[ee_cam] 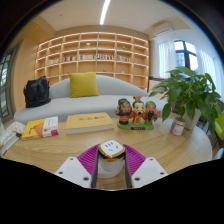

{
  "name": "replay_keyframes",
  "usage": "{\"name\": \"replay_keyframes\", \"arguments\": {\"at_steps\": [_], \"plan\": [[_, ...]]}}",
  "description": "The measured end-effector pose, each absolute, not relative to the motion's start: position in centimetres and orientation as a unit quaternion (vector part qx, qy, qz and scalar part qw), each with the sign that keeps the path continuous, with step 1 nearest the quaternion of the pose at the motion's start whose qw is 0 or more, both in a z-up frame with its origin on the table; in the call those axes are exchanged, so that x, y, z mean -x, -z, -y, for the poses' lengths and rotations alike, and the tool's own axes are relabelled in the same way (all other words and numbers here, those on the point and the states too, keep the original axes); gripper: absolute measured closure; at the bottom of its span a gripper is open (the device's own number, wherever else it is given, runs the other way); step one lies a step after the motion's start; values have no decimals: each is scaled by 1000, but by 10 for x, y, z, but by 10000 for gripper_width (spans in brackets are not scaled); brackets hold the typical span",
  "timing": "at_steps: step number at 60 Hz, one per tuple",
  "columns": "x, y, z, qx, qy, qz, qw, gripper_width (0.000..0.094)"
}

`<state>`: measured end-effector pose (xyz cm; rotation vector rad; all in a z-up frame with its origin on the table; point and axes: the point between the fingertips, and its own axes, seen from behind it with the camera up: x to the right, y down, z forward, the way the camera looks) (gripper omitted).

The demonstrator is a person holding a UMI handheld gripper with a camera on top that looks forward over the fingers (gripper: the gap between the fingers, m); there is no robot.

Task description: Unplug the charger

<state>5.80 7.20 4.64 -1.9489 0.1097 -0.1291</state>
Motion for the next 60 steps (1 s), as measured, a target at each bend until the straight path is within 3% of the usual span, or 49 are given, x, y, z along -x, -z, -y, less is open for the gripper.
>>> {"name": "replay_keyframes", "arguments": {"at_steps": [8,14,16,19,21,26,32,37,40,41,44,45,51,60], "plan": [[-56,-48,-74,823,48,-47,565,653],[-58,-54,-71,827,31,-66,558,663],[-64,-99,-73,787,41,-63,612,681],[-78,-194,-66,710,113,-28,695,681],[-79,-254,-68,681,121,-14,722,684],[-68,-325,-69,668,53,-17,742,683],[-93,-374,-67,657,54,-17,751,684],[-117,-351,-73,674,69,-17,735,684],[-138,-298,-80,697,72,-21,713,685],[-141,-300,-81,709,73,-22,701,685],[-147,-255,-89,744,74,-26,664,685],[-149,-224,-94,753,73,-27,653,686],[-169,-121,-103,811,73,-32,579,642],[-192,-48,-88,862,62,-55,501,564]]}}
